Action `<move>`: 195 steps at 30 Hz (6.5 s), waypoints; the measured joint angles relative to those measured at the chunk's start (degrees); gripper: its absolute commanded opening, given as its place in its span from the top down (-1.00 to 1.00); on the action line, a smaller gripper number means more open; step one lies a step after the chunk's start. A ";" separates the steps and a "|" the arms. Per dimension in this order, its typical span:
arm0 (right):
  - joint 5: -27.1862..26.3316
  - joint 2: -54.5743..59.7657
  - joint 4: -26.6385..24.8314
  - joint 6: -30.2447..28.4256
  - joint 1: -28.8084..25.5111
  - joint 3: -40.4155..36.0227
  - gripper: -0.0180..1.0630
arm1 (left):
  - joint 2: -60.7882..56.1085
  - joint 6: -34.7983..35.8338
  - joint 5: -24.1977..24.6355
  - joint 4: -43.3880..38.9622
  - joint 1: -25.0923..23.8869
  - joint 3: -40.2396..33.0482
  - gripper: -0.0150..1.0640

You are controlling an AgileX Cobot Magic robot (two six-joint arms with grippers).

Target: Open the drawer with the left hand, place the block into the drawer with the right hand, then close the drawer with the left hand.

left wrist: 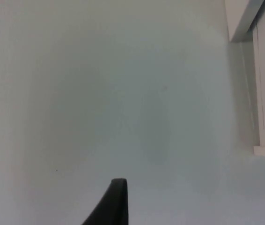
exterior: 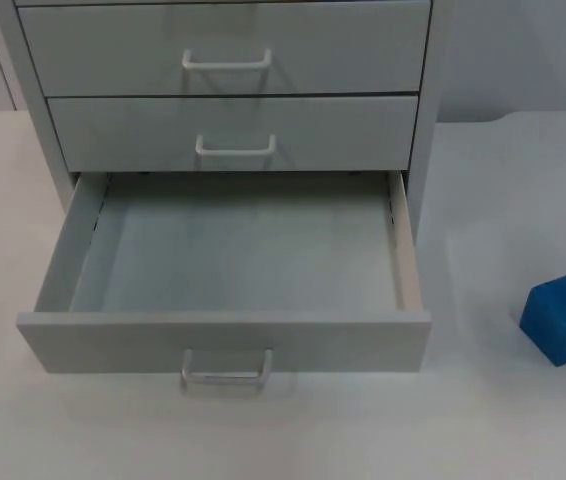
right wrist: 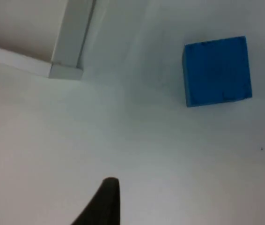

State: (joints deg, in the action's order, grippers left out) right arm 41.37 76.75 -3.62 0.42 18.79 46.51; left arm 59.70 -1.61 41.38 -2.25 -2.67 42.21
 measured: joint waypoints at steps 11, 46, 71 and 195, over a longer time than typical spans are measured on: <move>-1.21 19.18 4.13 0.13 0.00 11.40 -0.98 | 0.00 -0.10 0.00 -0.04 0.00 0.00 -0.98; -10.93 36.36 9.60 1.50 0.00 14.26 0.97 | 0.00 -0.10 -0.21 -0.04 0.00 0.00 -0.98; 1.65 8.62 9.24 5.90 2.68 14.26 0.97 | 0.00 -0.10 -1.06 -0.04 0.00 0.00 -0.98; -6.38 10.65 18.48 30.56 30.48 7.71 -0.46 | -0.11 -0.10 -1.54 2.25 0.00 0.00 -0.98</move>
State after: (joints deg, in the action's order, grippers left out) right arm 34.99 87.40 14.86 30.99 49.27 54.22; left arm 59.59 -1.70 39.84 0.00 -2.67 42.21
